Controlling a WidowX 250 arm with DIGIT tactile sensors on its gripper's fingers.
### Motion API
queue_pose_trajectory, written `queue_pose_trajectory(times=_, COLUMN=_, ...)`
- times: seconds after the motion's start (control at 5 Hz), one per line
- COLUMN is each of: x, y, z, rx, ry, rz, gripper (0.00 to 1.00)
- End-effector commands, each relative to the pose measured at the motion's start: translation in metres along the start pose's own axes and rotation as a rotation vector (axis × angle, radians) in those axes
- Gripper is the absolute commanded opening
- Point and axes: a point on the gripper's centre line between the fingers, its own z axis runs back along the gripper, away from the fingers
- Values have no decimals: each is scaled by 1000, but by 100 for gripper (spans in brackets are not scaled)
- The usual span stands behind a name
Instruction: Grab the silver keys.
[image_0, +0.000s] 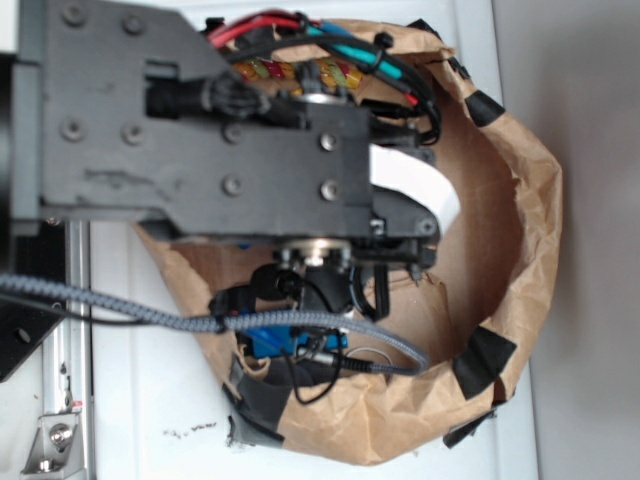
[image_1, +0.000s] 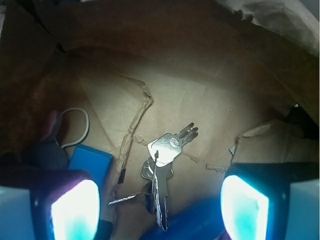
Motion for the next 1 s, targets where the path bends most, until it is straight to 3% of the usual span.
queue_pose_trajectory(times=0.0, x=6, y=0, z=9, rx=12, ry=-34, rz=-4, gripper=100)
queue_pose_trajectory(times=0.4, x=-8, y=2, z=-5, rx=37, ry=-41, rz=-30, gripper=100)
queue_pose_trajectory(times=0.6, x=-23, y=7, z=-18, rx=27, ry=-15, rz=-56, gripper=100)
queue_pose_trajectory(times=0.8, x=-29, y=15, z=-28, rx=-22, ry=46, rz=-66, gripper=100)
